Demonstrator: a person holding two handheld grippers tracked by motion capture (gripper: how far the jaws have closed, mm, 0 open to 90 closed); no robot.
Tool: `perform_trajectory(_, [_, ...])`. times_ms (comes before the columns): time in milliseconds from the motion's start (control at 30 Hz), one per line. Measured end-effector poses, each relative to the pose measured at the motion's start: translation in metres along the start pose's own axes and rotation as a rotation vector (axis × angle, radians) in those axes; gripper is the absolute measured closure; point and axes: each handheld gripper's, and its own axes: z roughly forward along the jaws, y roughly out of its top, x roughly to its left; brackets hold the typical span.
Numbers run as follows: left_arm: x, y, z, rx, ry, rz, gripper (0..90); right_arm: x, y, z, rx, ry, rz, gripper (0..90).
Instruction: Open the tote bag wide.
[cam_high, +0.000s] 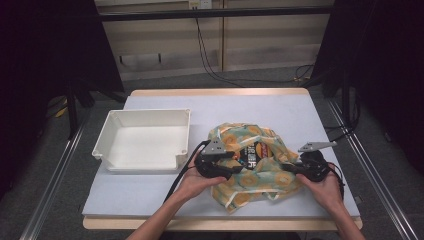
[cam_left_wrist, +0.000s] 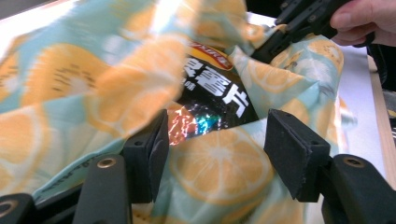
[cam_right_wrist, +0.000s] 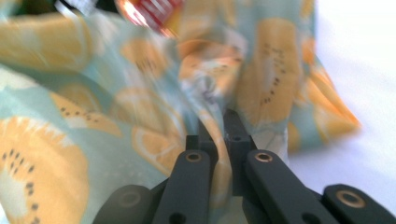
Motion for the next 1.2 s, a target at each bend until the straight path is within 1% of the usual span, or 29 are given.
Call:
perform_trajectory(33, [0.0, 0.0, 0.0, 0.002, 0.0, -0.001, 40.3, -0.004, -0.004, -0.001, 0.01, -0.005, -0.003, 89.7])
perform_trajectory(67, [0.0, 0.0, 0.0, 0.001, 0.003, 0.0, 40.3, -0.011, -0.014, -0.002, 0.036, -0.022, 0.002, 89.7])
perform_trajectory(100, [0.0, 0.0, 0.0, 0.0, 0.004, 0.003, 40.2, -0.012, -0.016, -0.002, 0.044, -0.028, 0.005, 89.7])
perform_trajectory(133, [0.0, 0.0, 0.0, 0.0, 0.004, 0.003, 40.2, -0.015, -0.018, -0.002, 0.028, -0.013, 0.019, 89.5])
perform_trajectory(167, [0.0, 0.0, 0.0, -0.005, 0.003, -0.002, 40.2, -0.016, -0.019, -0.003, 0.028, -0.018, 0.024, 88.1])
perform_trajectory(200, [0.0, 0.0, 0.0, 0.004, 0.008, 0.004, 40.2, -0.015, -0.018, -0.004, 0.027, -0.024, 0.013, 81.4])
perform_trajectory(233, [0.0, 0.0, -0.001, 0.002, 0.008, 0.001, 40.2, -0.013, -0.017, -0.006, 0.009, -0.019, 0.013, 71.7])
perform_trajectory(300, [0.0, 0.0, -0.001, -0.001, 0.006, -0.002, 40.6, -0.009, -0.013, -0.012, -0.039, 0.006, 0.011, 59.1])
perform_trajectory(333, [0.0, 0.001, -0.003, -0.005, 0.003, 0.002, 40.6, -0.009, -0.013, -0.012, -0.039, 0.006, 0.011, 59.1])
perform_trajectory(367, [-0.001, 0.001, -0.003, -0.011, 0.0, 0.004, 43.7, -0.004, -0.007, -0.021, -0.085, 0.013, 0.009, 50.7])
perform_trajectory(400, [-0.002, 0.002, -0.005, -0.015, -0.001, 0.006, 44.5, 0.0, -0.004, -0.025, -0.099, 0.021, 0.001, 45.8])
perform_trajectory(433, [-0.002, 0.002, -0.005, -0.025, -0.008, -0.001, 45.2, 0.002, -0.001, -0.03, -0.115, 0.03, -0.005, 42.5])
perform_trajectory(467, [-0.003, 0.002, -0.005, -0.023, -0.004, 0.009, 46.2, 0.005, 0.002, -0.034, -0.12, 0.045, -0.01, 41.2])
perform_trajectory(567, [-0.004, 0.003, -0.005, -0.024, -0.008, 0.015, 47.9, 0.013, 0.011, -0.044, -0.152, 0.048, -0.041, 40.1])
perform_trajectory(633, [-0.004, 0.005, -0.005, -0.025, -0.011, 0.018, 48.3, 0.016, 0.018, -0.047, -0.181, 0.079, -0.052, 41.1])
perform_trajectory(667, [-0.004, 0.005, -0.005, -0.025, -0.011, 0.018, 48.3, 0.016, 0.018, -0.047, -0.181, 0.079, -0.052, 41.1])
perform_trajectory(700, [-0.004, 0.006, -0.005, -0.03, -0.013, 0.015, 48.6, 0.019, 0.025, -0.046, -0.196, 0.11, -0.071, 49.9])
perform_trajectory(767, [-0.005, 0.006, -0.005, -0.032, -0.014, 0.018, 48.9, 0.024, 0.033, -0.038, -0.19, 0.138, -0.1, 53.7])
perform_trajectory(800, [-0.005, 0.006, -0.005, -0.032, -0.014, 0.018, 48.8, 0.024, 0.033, -0.038, -0.19, 0.138, -0.1, 53.7])
perform_trajectory(833, [-0.005, 0.006, -0.005, -0.032, -0.011, 0.017, 48.8, 0.029, 0.041, -0.029, -0.173, 0.165, -0.124, 55.9])
perform_trajectory(867, [-0.005, 0.006, -0.005, -0.032, -0.011, 0.017, 48.6, 0.029, 0.041, -0.029, -0.173, 0.165, -0.124, 55.9])
perform_trajectory(900, [-0.005, 0.006, -0.005, -0.035, -0.012, 0.017, 48.6, 0.032, 0.044, -0.024, -0.167, 0.176, -0.131, 55.6])
perform_trajectory(933, [-0.005, 0.006, -0.005, -0.035, -0.012, 0.016, 47.9, 0.033, 0.051, -0.013, -0.157, 0.192, -0.139, 52.6])
perform_trajectory(1000, [-0.005, 0.006, -0.005, -0.034, -0.012, 0.016, 47.8, 0.032, 0.056, 0.001, -0.135, 0.21, -0.135, 45.8])
perform_trajectory(1067, [-0.005, 0.006, -0.005, -0.032, -0.013, 0.014, 47.8, 0.032, 0.056, 0.005, -0.122, 0.219, -0.139, 43.6])
perform_trajectory(1100, [-0.005, 0.006, -0.005, -0.031, -0.013, 0.015, 47.7, 0.034, 0.055, 0.015, -0.071, 0.224, -0.159, 39.3])
perform_trajectory(1133, [-0.005, 0.006, -0.005, -0.032, -0.013, 0.017, 47.7, 0.034, 0.055, 0.015, -0.071, 0.224, -0.159, 39.3])
perform_trajectory(1167, [-0.005, 0.006, -0.005, -0.037, -0.012, 0.01, 47.6, 0.035, 0.054, 0.017, -0.053, 0.22, -0.165, 39.6])
perform_trajectory(1200, [-0.004, 0.006, -0.005, -0.027, -0.011, 0.013, 47.6, 0.035, 0.051, 0.019, -0.038, 0.219, -0.178, 42.8])
